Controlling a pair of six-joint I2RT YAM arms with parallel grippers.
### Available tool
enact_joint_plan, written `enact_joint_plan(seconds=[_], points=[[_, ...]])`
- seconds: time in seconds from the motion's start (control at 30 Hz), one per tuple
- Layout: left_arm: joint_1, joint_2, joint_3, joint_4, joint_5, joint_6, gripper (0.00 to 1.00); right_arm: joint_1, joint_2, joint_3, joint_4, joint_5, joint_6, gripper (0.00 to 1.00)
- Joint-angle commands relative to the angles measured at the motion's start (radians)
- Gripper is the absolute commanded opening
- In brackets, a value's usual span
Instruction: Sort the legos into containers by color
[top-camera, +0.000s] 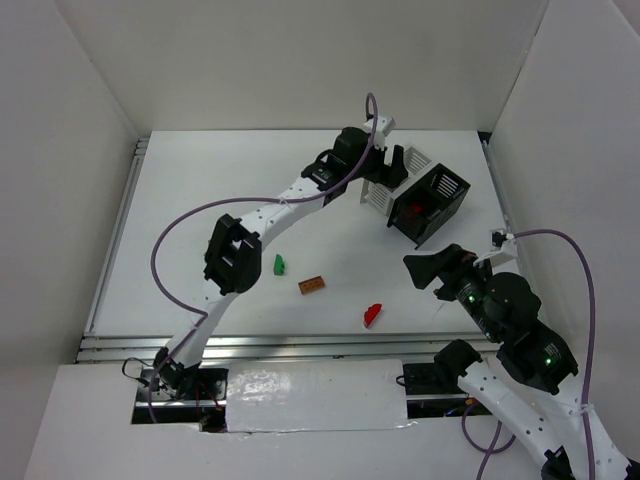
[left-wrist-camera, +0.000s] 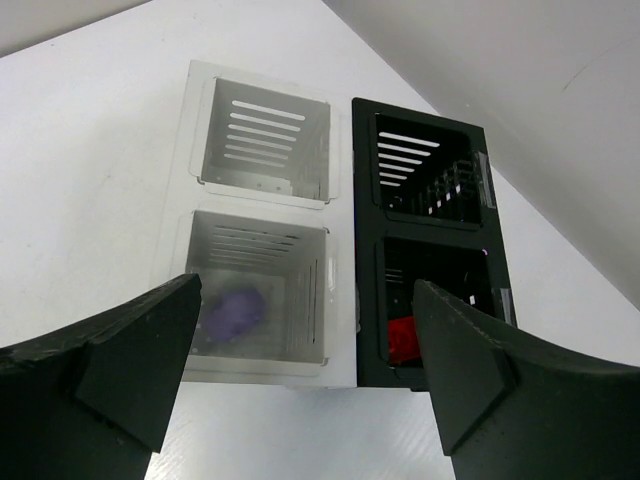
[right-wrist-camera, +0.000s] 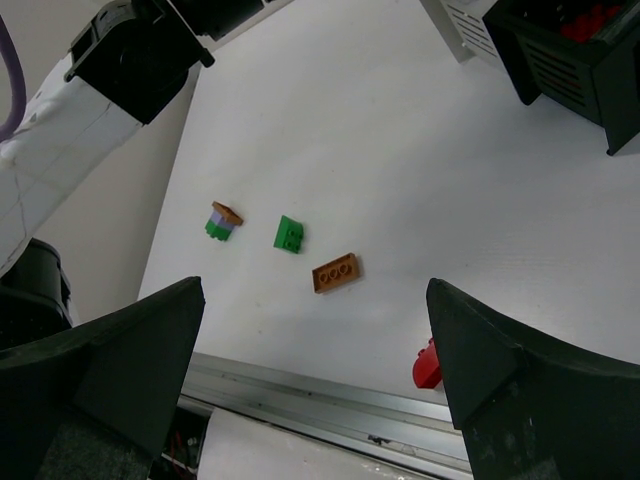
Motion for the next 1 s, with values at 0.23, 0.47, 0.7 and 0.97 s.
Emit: enact_joint_plan(seconds=[0.23,0.47,0.7,0.97], points=[[0.006,-0.482,-0.320,-0.034,-0.461,-0.041,1.00,0.004,0.231,-0.084,0.036,0.115,0.048,1.00],[0.012,-0.986,-0.633,-0.526,-0.740,-0.182,0.99,0.083,0.547,-0.202,0.198,0.160,0.162,1.00],[0.011,-1.374,-1.026,-0.730,-0.655,-0.230,0.99,0.278,0.804,-0.148,0.188,0.272,0.326,1.00],[0.011,-1.536,-1.255,-0.817,-0.695,-0.182,0.99,0.317,0.897,-0.205,0.203,0.259,0.427,0.96]])
